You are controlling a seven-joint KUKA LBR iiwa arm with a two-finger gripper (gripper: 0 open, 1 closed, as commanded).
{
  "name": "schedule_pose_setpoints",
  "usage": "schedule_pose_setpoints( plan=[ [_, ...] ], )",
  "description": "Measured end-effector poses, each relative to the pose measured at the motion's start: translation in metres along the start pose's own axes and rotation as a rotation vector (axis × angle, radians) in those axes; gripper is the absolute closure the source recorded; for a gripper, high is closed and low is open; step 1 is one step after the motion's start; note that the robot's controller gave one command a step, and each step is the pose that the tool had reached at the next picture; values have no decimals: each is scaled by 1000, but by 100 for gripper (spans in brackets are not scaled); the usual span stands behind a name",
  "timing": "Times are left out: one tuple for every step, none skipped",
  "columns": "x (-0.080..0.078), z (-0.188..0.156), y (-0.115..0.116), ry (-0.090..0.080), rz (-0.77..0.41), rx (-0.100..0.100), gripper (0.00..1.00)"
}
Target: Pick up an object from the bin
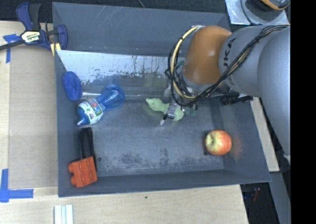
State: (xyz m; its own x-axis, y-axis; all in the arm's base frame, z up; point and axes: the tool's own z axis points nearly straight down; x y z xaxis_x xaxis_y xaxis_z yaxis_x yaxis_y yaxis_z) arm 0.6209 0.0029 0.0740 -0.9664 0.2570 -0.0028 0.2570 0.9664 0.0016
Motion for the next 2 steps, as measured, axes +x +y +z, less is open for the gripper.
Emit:
schedule_pose_setpoints(
  plan=[
    [-3,2,7,-13,32,-2,100],
    [-3,2,7,-13,32,-2,100]
  ],
)
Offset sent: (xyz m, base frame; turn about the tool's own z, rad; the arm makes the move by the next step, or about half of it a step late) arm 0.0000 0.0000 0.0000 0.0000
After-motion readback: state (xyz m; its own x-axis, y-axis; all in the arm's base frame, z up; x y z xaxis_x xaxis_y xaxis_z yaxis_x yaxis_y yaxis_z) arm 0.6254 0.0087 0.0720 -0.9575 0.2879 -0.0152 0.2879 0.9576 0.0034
